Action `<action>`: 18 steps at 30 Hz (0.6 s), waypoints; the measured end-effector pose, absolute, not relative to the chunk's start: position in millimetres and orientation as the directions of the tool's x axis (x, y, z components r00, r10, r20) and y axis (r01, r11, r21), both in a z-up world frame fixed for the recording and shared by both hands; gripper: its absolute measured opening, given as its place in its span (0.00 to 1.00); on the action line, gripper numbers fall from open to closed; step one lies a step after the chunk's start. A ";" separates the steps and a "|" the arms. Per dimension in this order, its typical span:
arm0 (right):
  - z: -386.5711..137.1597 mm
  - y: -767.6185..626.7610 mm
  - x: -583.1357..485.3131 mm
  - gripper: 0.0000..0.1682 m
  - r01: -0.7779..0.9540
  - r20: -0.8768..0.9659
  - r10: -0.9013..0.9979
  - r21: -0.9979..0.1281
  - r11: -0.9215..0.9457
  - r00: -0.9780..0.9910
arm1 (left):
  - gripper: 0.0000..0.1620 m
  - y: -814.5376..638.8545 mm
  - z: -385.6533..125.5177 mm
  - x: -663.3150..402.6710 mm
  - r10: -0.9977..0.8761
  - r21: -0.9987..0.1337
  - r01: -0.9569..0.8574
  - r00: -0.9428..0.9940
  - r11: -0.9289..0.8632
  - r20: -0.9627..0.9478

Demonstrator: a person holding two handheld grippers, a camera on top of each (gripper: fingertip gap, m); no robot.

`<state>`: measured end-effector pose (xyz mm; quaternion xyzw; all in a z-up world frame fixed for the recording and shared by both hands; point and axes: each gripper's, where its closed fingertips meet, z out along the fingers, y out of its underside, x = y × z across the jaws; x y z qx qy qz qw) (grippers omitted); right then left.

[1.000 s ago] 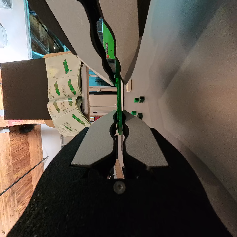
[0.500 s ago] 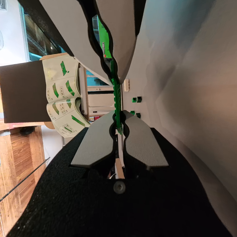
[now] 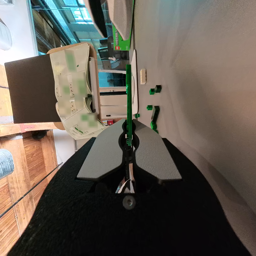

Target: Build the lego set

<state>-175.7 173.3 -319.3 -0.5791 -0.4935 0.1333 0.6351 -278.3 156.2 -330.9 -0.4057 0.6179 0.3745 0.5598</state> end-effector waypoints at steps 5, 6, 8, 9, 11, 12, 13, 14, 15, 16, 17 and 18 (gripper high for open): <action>-289.3 206.9 -162.2 0.26 0.179 0.272 0.711 -0.962 0.204 0.648 | 0.03 162.1 -323.7 -295.0 -0.063 -0.029 -0.938 0.008 0.346 -0.998; -288.1 208.3 -163.6 0.26 0.162 0.255 0.719 -0.967 0.196 0.647 | 0.03 163.1 -322.6 -298.1 -0.059 -0.033 -0.941 0.014 0.338 -0.998; -293.2 208.7 -163.5 0.25 0.172 0.270 0.716 -0.963 0.208 0.644 | 0.03 164.7 -322.4 -302.4 -0.055 -0.035 -0.943 0.018 0.330 -0.998; -295.9 207.6 -163.0 0.24 0.180 0.284 0.712 -0.959 0.221 0.642 | 0.03 165.4 -322.5 -303.9 -0.053 -0.036 -0.945 0.019 0.327 -0.998; -291.3 203.5 -163.8 0.23 0.165 0.300 0.711 -0.953 0.255 0.636 | 0.03 166.7 -322.5 -306.3 -0.050 -0.041 -0.946 0.027 0.320 -0.998; -290.8 203.0 -163.8 0.22 0.160 0.305 0.707 -0.951 0.266 0.638 | 0.03 167.2 -321.9 -307.1 -0.047 -0.048 -0.947 0.035 0.319 -0.998; -291.1 202.5 -164.8 0.21 0.163 0.311 0.709 -0.949 0.270 0.633 | 0.03 167.5 -321.6 -307.7 -0.048 -0.058 -0.946 0.045 0.319 -0.998; -291.4 202.2 -165.6 0.21 0.164 0.312 0.711 -0.948 0.271 0.631 | 0.03 167.6 -321.8 -308.1 -0.051 -0.065 -0.945 0.051 0.319 -0.997; -291.1 202.2 -165.8 0.21 0.161 0.311 0.711 -0.949 0.272 0.631 | 0.03 167.7 -322.1 -308.2 -0.053 -0.067 -0.945 0.053 0.320 -0.997; -290.7 201.9 -165.8 0.21 0.157 0.309 0.712 -0.949 0.274 0.630 | 0.03 167.8 -322.7 -308.2 -0.055 -0.067 -0.945 0.052 0.320 -0.997; -290.5 202.0 -165.5 0.21 0.152 0.306 0.713 -0.950 0.273 0.631 | 0.03 167.9 -323.7 -307.7 -0.059 -0.067 -0.945 0.050 0.321 -0.997; -290.1 202.2 -164.9 0.20 0.147 0.302 0.713 -0.951 0.271 0.633 | 0.03 167.8 -324.8 -306.9 -0.063 -0.065 -0.944 0.047 0.323 -0.997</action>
